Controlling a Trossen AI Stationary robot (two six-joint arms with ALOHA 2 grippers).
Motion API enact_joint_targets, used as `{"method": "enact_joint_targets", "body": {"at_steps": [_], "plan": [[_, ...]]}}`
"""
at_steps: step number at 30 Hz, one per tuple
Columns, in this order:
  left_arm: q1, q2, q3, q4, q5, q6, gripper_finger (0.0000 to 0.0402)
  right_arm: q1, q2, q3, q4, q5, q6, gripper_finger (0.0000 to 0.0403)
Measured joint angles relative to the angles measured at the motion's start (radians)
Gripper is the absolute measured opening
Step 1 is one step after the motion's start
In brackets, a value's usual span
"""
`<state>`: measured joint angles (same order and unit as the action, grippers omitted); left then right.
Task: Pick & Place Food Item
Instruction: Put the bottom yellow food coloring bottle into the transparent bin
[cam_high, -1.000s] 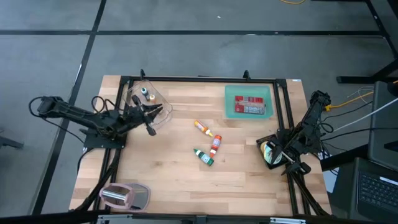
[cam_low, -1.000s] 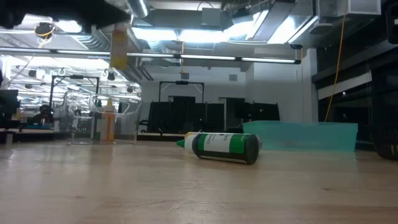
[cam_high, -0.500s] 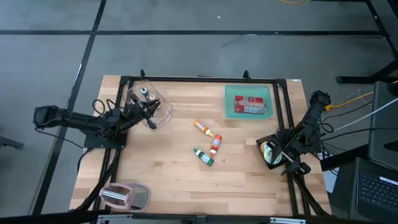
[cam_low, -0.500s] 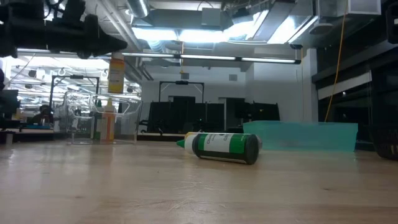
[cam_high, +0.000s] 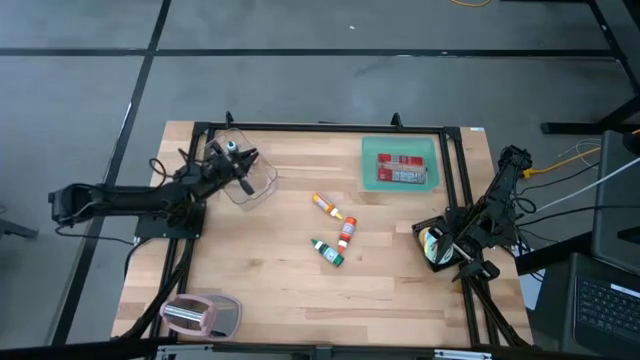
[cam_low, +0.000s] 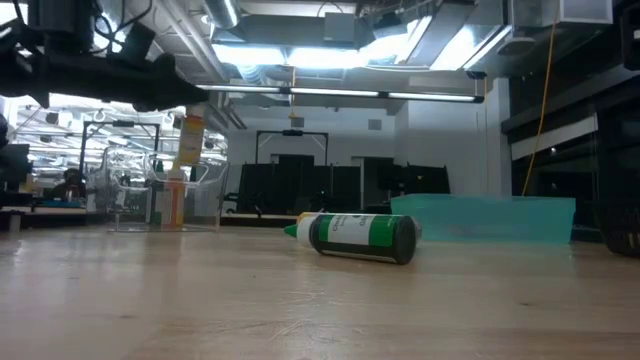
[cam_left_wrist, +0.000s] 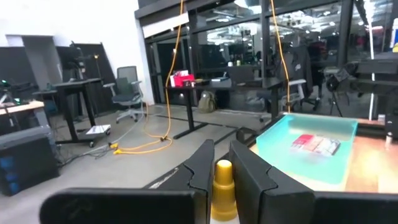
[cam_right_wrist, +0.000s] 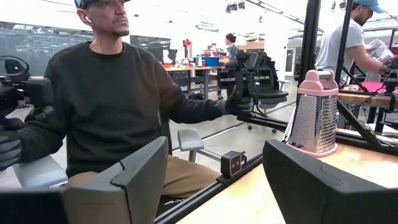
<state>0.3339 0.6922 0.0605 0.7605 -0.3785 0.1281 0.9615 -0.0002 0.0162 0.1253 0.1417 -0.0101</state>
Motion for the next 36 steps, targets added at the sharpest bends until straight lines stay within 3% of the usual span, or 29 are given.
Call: {"method": "enact_joint_targets", "body": {"at_steps": [8, 14, 36], "plan": [[0.099, 0.063, 0.000, 0.045, 0.105, -0.002, 0.0029, 0.000, 0.000, 0.000, 0.000, 0.000, -0.001, 0.0259], [0.138, 0.118, -0.027, 0.196, 0.157, -0.022, 0.0029, 0.000, 0.000, 0.000, 0.000, 0.000, -0.001, 0.0259], [0.155, 0.303, -0.052, 0.225, 0.155, -0.052, 0.0029, 0.000, 0.000, 0.000, 0.000, -0.001, 0.000, 0.0258]]}}
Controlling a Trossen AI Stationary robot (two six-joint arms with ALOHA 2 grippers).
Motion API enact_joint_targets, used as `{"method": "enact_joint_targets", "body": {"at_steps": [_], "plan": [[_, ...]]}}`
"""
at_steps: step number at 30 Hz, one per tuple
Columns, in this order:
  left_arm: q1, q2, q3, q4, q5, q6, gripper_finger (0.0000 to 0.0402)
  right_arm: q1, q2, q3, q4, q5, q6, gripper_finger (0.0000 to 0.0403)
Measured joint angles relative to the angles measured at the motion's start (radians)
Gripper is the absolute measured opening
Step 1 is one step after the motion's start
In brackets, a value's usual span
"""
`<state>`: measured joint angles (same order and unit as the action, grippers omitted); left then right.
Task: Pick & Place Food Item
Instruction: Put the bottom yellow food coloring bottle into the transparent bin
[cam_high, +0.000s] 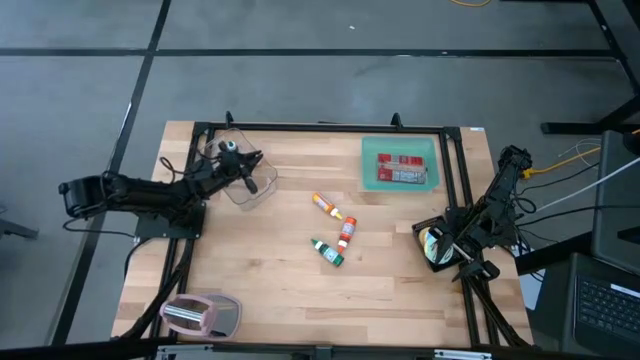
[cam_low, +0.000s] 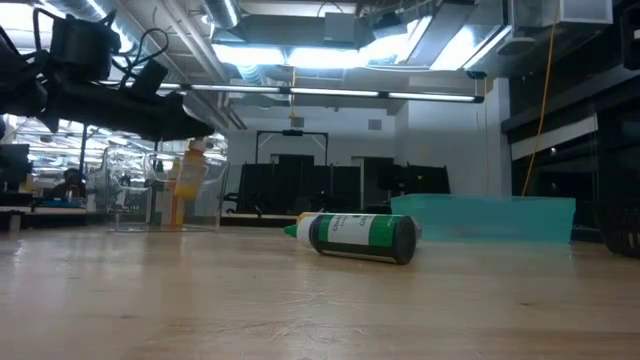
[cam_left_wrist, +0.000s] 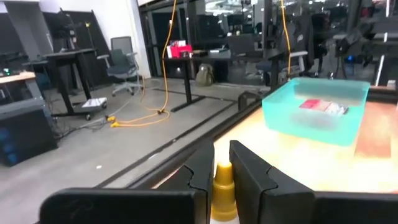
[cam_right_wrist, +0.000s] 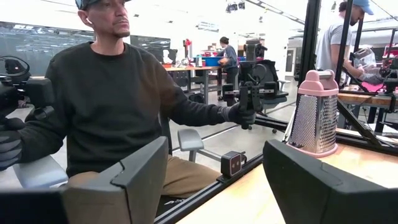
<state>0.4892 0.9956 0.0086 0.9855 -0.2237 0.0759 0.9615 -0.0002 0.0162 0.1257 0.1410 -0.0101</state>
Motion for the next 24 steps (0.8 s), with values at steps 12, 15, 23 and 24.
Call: {"method": "enact_joint_targets", "body": {"at_steps": [12, 15, 23, 24], "plan": [[0.040, 0.138, 0.000, 0.044, 0.020, -0.029, 0.0029, 0.000, 0.000, 0.000, 0.000, 0.000, 0.000, 0.0258], [0.061, 0.171, 0.000, 0.110, 0.068, -0.031, 0.0029, 0.000, 0.000, 0.000, 0.000, 0.000, 0.000, 0.0258], [0.100, 0.265, 0.000, 0.209, 0.120, -0.054, 0.0029, 0.000, 0.000, 0.000, 0.000, -0.003, 0.000, 0.0258], [0.103, 0.279, 0.000, 0.209, 0.122, -0.055, 0.0029, 0.000, 0.000, 0.000, 0.000, -0.003, 0.001, 0.0258]]}}
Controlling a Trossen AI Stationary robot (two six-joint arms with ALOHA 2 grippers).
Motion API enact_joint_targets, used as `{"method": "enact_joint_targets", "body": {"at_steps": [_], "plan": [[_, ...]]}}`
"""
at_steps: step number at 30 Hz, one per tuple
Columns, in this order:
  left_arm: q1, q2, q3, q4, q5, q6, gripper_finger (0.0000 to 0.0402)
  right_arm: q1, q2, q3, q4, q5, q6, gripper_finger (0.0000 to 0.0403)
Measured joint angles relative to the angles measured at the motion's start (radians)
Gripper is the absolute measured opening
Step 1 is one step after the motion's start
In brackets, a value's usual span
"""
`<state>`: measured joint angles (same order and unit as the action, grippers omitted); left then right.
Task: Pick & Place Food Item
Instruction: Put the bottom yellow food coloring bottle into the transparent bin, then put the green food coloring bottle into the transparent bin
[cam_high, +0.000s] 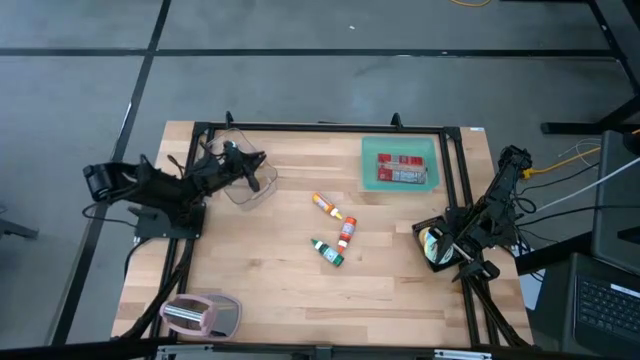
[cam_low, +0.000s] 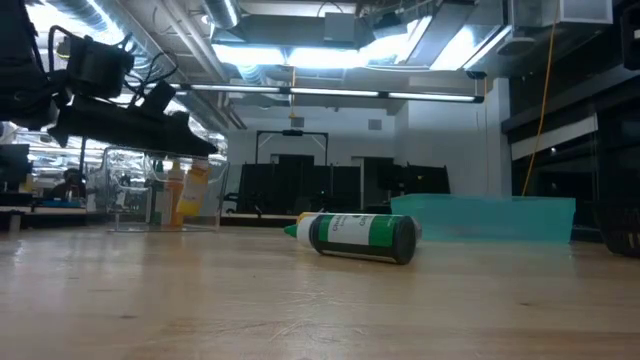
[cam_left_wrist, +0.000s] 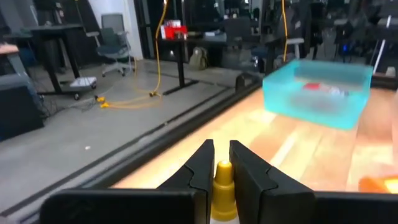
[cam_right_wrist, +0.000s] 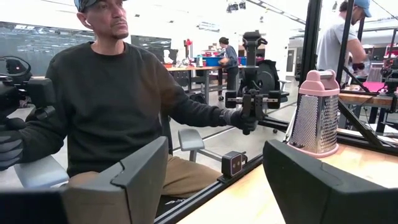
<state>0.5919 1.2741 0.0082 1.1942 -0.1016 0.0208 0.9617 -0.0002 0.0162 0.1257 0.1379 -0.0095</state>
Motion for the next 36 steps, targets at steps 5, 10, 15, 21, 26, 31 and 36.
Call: {"method": "enact_joint_targets", "body": {"at_steps": [5, 10, 15, 21, 26, 31, 36], "plan": [[0.001, 0.072, 0.000, 0.043, 0.004, -0.004, 0.0029, 0.000, 0.000, 0.000, 0.000, 0.000, 0.000, 0.0258], [0.001, 0.145, 0.000, 0.134, 0.013, -0.001, 0.0029, 0.000, 0.000, 0.000, 0.000, 0.000, 0.000, 0.0258], [0.001, 0.221, 0.000, 0.205, 0.013, -0.008, 0.0029, 0.000, 0.000, 0.000, 0.000, 0.000, 0.000, 0.0258], [0.000, 0.297, 0.000, 0.300, 0.016, -0.017, 0.0029, 0.000, 0.000, 0.000, 0.000, 0.000, 0.000, 0.0258], [0.000, 0.316, 0.000, 0.336, 0.051, -0.019, 0.0034, 0.000, 0.000, 0.000, 0.000, 0.000, 0.000, 0.0258], [-0.002, 0.312, 0.000, 0.371, 0.076, -0.022, 0.0078, 0.000, 0.000, 0.000, 0.000, 0.000, 0.000, 0.0259], [-0.001, 0.312, 0.000, 0.371, 0.097, -0.027, 0.0102, 0.000, 0.000, 0.000, 0.000, 0.000, 0.000, 0.0259]]}}
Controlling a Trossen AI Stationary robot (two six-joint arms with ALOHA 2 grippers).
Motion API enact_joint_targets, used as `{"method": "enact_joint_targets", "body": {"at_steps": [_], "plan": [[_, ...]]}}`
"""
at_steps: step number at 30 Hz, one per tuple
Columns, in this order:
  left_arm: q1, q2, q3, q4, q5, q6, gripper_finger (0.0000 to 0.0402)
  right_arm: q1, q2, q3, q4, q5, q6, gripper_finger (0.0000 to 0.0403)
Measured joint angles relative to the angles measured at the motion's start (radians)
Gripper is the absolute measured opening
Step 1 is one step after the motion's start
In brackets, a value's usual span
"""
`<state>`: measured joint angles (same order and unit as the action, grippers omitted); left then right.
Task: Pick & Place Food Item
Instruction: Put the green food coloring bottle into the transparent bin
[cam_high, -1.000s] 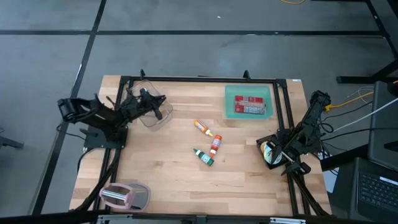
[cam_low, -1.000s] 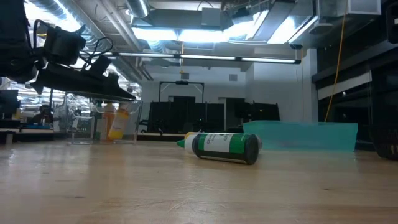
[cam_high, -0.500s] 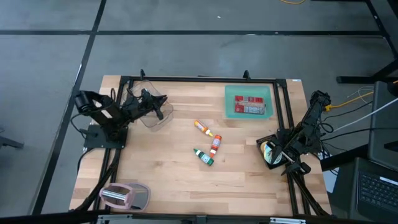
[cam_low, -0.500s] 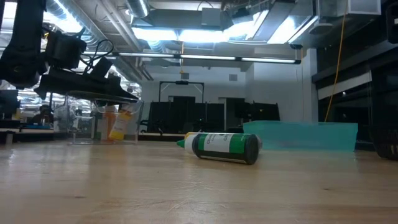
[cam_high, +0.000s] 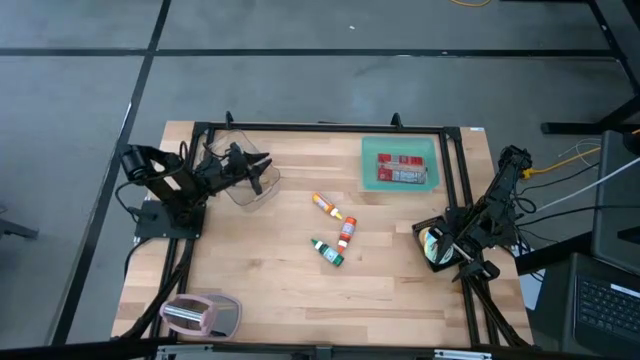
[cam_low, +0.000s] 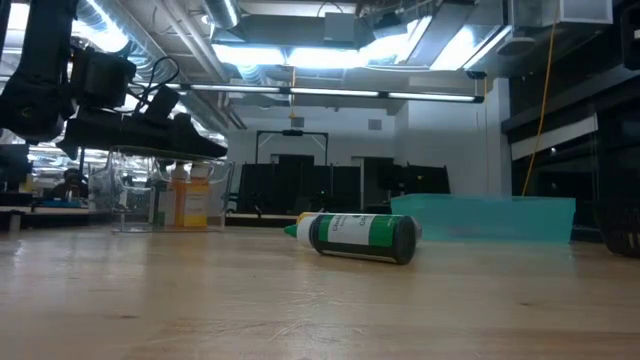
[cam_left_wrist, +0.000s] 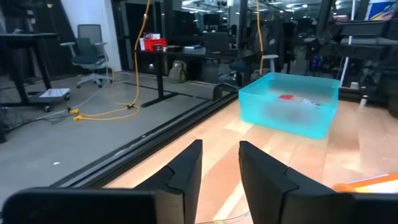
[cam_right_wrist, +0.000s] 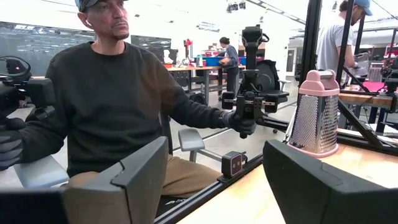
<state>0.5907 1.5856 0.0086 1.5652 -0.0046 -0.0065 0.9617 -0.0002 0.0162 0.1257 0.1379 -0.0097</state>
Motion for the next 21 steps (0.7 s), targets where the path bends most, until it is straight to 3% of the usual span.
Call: {"method": "enact_joint_targets", "body": {"at_steps": [10, 15, 21], "plan": [[0.000, -0.054, 0.002, 0.002, 0.046, 0.001, 0.0111, 0.000, 0.000, 0.000, 0.000, 0.000, 0.000, 0.0259], [-0.024, -0.203, 0.018, 0.002, 0.127, -0.016, 0.0111, 0.000, 0.000, 0.000, 0.000, 0.001, -0.002, 0.0259], [-0.128, -0.416, 0.068, -0.001, 0.239, -0.025, 0.0114, 0.000, 0.000, 0.000, 0.000, 0.004, -0.025, 0.0259]]}}
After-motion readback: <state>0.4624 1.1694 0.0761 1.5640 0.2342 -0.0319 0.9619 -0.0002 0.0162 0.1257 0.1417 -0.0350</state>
